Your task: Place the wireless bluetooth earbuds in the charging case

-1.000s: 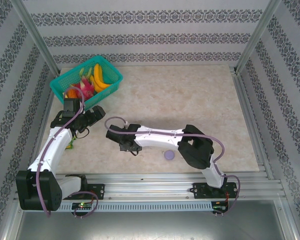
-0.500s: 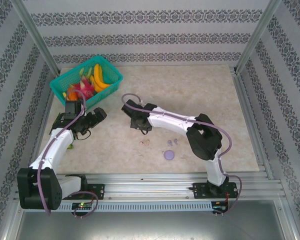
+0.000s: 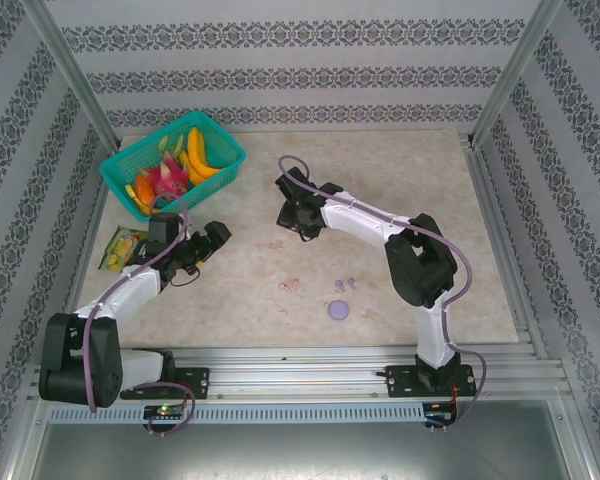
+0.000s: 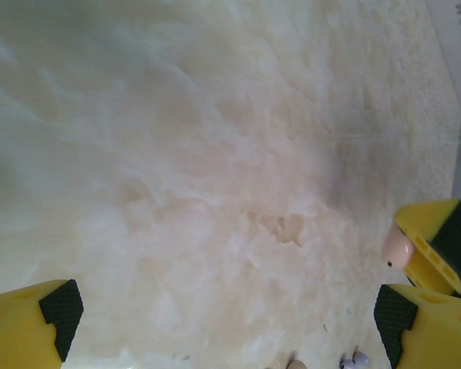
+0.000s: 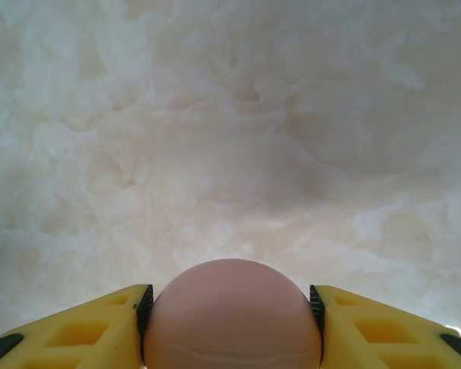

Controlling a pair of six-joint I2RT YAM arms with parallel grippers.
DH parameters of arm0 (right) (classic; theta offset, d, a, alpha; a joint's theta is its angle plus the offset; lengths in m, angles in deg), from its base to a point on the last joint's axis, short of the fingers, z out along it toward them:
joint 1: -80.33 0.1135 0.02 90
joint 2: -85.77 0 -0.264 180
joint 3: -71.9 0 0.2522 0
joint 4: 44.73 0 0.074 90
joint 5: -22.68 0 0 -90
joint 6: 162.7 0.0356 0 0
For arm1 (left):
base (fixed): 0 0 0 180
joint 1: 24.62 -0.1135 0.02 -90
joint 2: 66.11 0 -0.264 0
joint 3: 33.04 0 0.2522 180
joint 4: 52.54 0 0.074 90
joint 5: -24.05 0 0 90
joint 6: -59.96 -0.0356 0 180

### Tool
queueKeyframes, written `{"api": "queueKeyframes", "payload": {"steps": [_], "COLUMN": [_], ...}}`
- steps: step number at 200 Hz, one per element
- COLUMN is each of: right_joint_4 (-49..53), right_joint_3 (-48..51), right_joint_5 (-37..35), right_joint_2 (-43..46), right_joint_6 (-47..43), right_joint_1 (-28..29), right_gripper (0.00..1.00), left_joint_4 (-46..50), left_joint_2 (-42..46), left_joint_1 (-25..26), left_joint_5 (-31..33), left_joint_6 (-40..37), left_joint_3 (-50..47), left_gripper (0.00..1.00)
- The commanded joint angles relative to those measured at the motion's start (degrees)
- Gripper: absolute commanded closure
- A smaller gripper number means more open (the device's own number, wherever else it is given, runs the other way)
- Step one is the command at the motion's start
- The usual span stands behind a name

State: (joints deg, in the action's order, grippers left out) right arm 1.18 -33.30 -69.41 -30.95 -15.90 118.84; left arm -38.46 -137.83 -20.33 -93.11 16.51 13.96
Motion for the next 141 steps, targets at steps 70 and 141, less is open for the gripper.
{"api": "queueKeyframes", "payload": {"steps": [70, 141], "right_joint_4": [-7.1, -13.4], "right_joint_3": [2.7, 5.7], "right_joint_5": [10.8, 15.4], "right_joint_2": [-0.2, -0.9], "right_joint_6": [4.7, 10.5], "right_joint_1": [-3.7, -5.2], "right_gripper": [0.49, 0.49], "left_joint_4": [-28.3, -42.2], "left_joint_2": [-8.4, -17.1], "left_joint_1": [15.3, 19.5], "left_joint_5": [9.8, 12.9], "left_joint_6": [0.6, -2.1], "left_joint_3": [-2.5, -3.1], "left_gripper": [0.00, 0.09]}}
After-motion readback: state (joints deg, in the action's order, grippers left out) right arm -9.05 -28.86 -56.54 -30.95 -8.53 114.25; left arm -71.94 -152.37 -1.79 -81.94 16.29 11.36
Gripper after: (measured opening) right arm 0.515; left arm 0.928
